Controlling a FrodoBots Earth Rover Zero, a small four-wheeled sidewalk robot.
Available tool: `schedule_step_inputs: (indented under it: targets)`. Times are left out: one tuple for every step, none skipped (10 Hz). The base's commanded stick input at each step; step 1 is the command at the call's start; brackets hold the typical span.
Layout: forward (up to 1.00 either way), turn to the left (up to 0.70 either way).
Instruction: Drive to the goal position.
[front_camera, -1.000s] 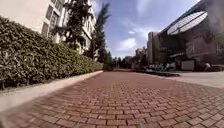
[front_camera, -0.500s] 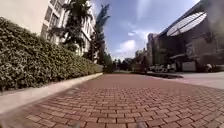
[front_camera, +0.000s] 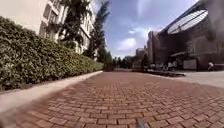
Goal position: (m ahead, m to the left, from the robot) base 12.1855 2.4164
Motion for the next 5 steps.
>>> schedule_step_inputs:
  targets:
    - [0.70, 0.00]
    - [0.70, 0.00]
    - [0.70, 0.00]
    - [0.70, 0.00]
    - [0.70, 0.00]
